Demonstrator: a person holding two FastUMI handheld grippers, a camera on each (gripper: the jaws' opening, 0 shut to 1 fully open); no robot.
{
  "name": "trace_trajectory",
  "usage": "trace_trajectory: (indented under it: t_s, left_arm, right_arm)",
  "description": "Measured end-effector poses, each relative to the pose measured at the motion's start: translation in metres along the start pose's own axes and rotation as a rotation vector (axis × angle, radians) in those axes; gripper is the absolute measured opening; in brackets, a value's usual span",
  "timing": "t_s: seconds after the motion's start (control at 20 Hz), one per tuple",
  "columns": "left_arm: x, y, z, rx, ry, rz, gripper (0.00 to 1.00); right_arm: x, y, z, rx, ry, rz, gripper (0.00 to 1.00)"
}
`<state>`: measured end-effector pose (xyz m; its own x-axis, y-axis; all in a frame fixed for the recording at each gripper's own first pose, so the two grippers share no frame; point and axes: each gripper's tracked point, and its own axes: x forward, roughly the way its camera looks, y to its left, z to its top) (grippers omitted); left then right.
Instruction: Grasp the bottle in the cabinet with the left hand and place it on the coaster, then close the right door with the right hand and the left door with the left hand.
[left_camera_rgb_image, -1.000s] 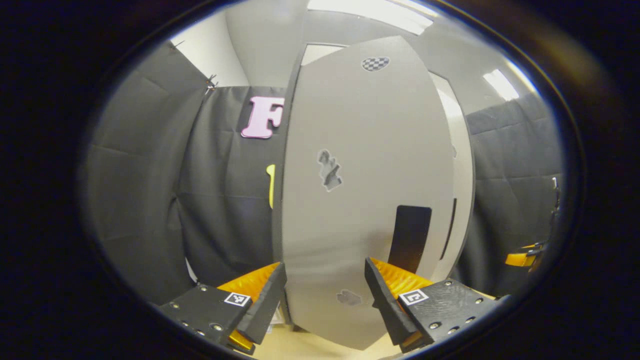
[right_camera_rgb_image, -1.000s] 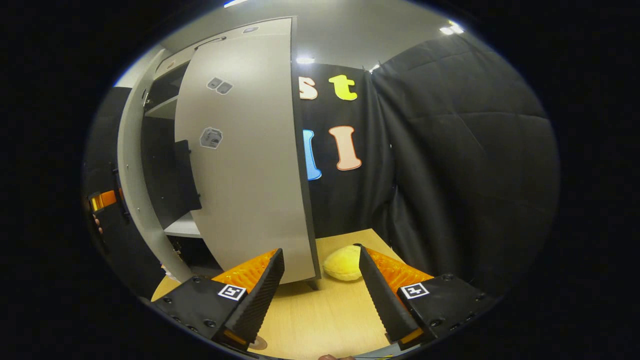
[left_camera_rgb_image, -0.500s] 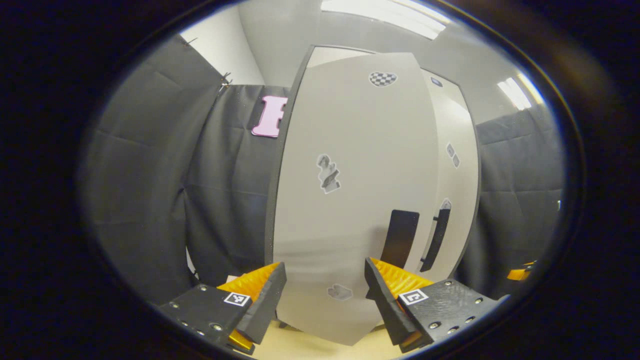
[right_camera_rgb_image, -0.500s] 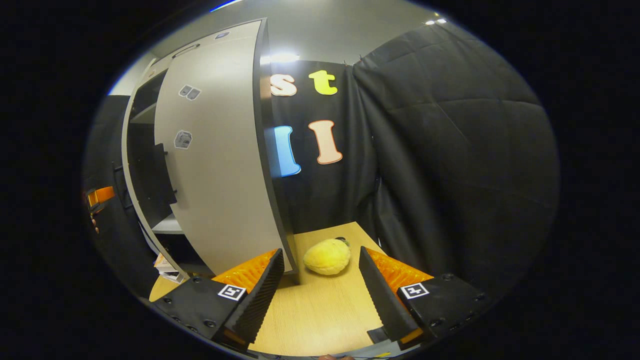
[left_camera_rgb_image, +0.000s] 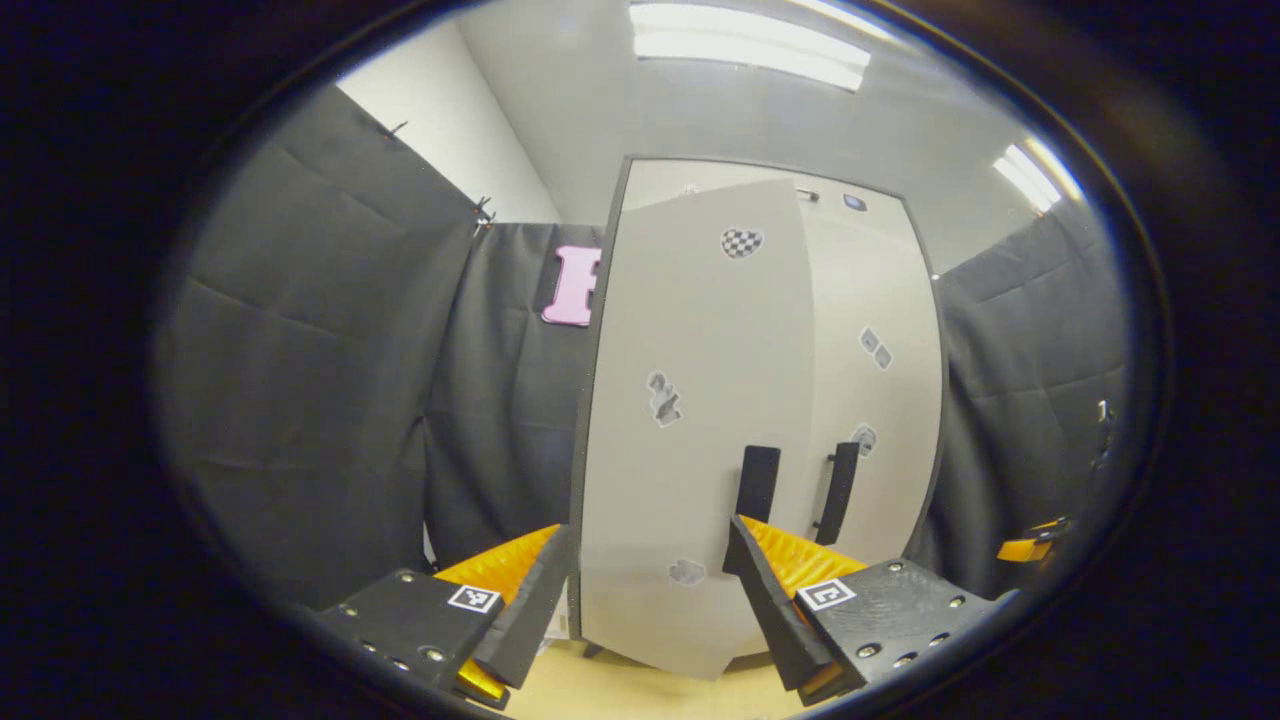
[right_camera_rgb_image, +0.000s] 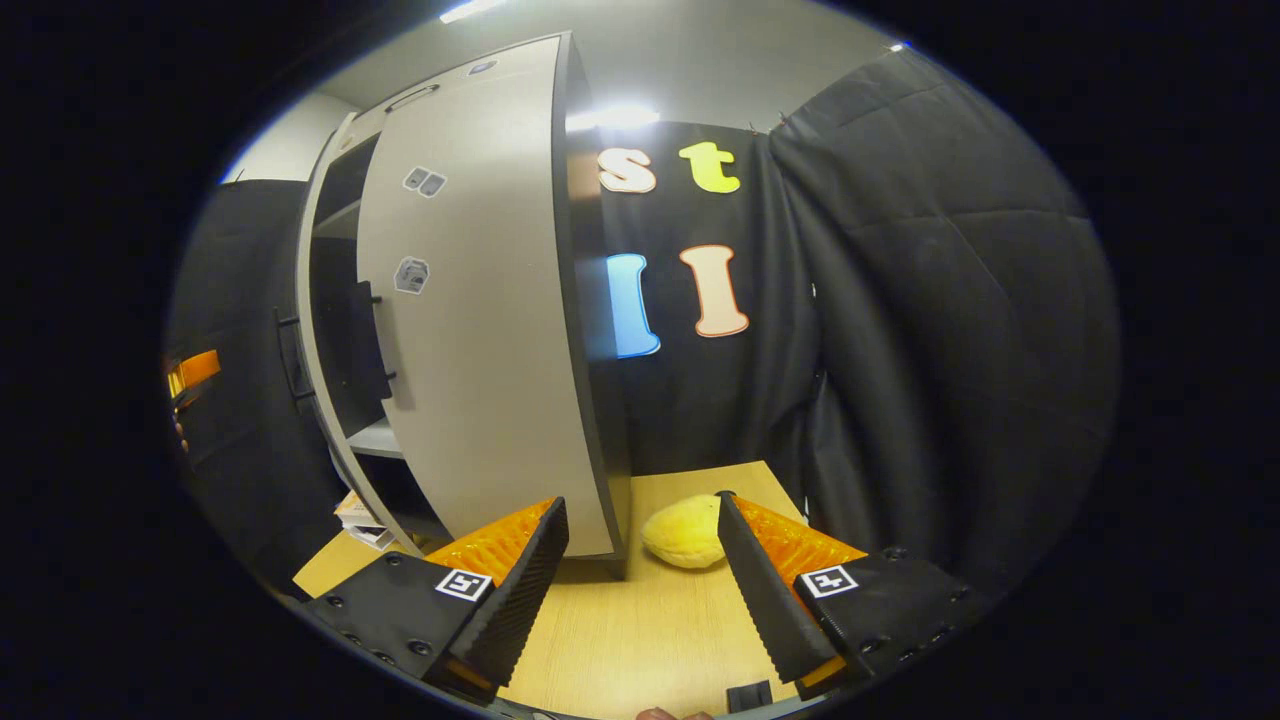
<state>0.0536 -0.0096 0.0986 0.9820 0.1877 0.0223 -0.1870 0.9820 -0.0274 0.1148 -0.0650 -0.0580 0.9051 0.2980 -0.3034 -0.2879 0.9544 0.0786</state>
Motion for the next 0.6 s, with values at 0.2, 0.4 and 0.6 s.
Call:
trace_trajectory:
  t_s: [0.2,0.4,0.6]
  left_arm:
    - [-0.03,-0.003,0.015,0.086,-0.015,0.01,0.92]
    - [-0.039,0.005,0.007,0.013,0.012,-0.008,0.92]
    - [-0.044,0.023,0.001,0.028,0.017,0.0,0.95]
  right_arm:
    - [0.01,0.014,0.013,-0.021,-0.033,0.037,0.96]
    - [0.009,0.042,0.027,0.023,-0.066,0.043,0.96]
    - [0.005,0.062,0.04,0.038,-0.115,0.025,0.96]
